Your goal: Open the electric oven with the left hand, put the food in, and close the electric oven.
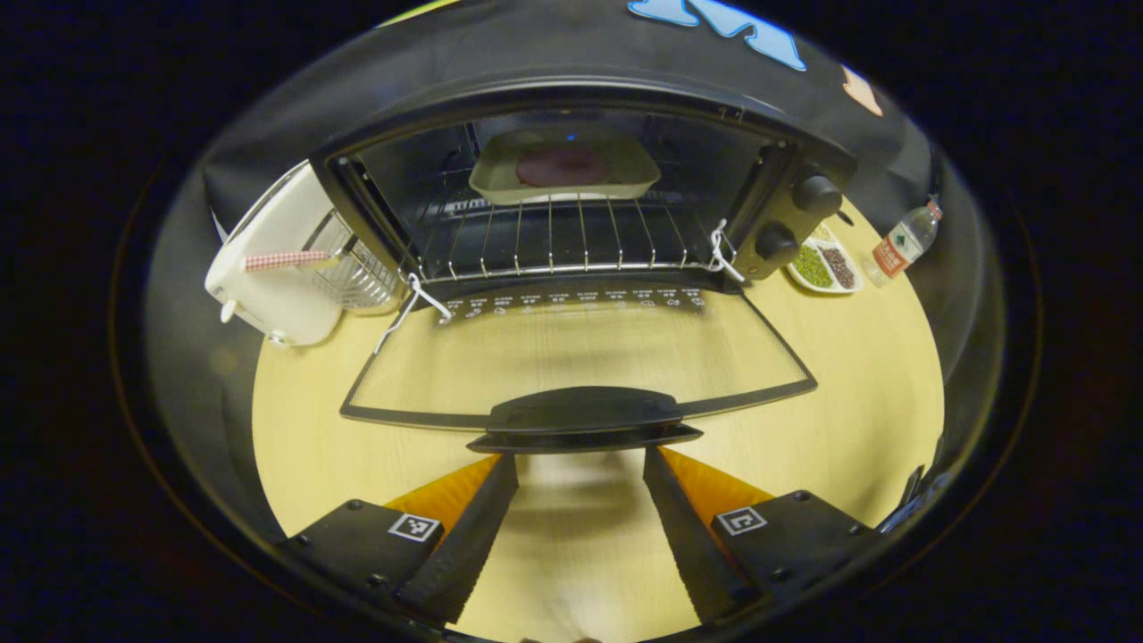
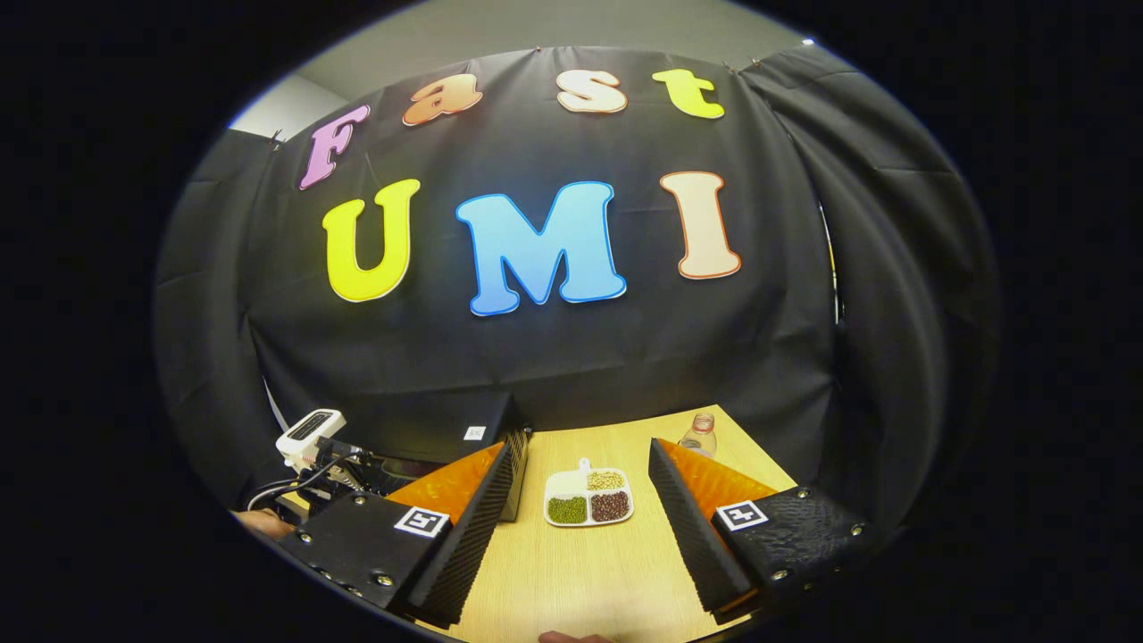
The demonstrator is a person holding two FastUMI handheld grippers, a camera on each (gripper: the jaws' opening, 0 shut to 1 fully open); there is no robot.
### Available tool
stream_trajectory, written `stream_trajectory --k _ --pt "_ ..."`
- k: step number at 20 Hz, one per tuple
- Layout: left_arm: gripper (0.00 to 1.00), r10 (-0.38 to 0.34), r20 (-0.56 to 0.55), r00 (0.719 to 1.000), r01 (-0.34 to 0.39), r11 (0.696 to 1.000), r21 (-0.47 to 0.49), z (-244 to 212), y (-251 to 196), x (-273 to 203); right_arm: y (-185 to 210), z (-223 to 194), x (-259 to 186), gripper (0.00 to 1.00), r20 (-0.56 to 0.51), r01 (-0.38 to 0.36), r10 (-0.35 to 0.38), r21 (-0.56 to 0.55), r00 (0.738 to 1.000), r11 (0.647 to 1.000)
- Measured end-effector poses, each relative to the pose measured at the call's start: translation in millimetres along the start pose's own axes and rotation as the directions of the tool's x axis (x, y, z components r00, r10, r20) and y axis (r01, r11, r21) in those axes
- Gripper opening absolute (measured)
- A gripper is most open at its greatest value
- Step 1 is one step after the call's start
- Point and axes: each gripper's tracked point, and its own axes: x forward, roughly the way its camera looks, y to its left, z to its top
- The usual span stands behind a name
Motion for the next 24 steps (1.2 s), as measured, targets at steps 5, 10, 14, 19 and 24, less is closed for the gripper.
stream_trajectory --k 5,10,14,19,24 --pt "0.96 0.022 0.057 0.998 -0.021 1.0 -0.003 10 0 -9 -3 -6 0 0.93 -0.01 -0.001 0.001 0.016 1.0 1.0" --pt "0.96 0.039 0.088 0.995 -0.04 0.999 0.014 18 1 -15 -10 -8 -4 0.93 -0.01 0.009 -0.009 0.016 1.0 1.0" --pt "0.96 0.05 0.107 0.993 -0.052 0.998 0.022 24 2 -18 -14 -14 -2 0.93 -0.025 0.015 -0.014 0.028 1.0 1.0" --pt "1.0 0.072 0.175 0.982 -0.075 0.997 0.01 40 4 -19 -16 -10 -3 0.93 -0.017 0.018 -0.017 0.025 1.0 1.0" --pt "1.0 0.059 0.228 0.972 -0.064 0.998 0.017 55 -4 -22 -21 -8 -6 0.93 -0.012 0.03 -0.03 0.026 0.999 0.999"
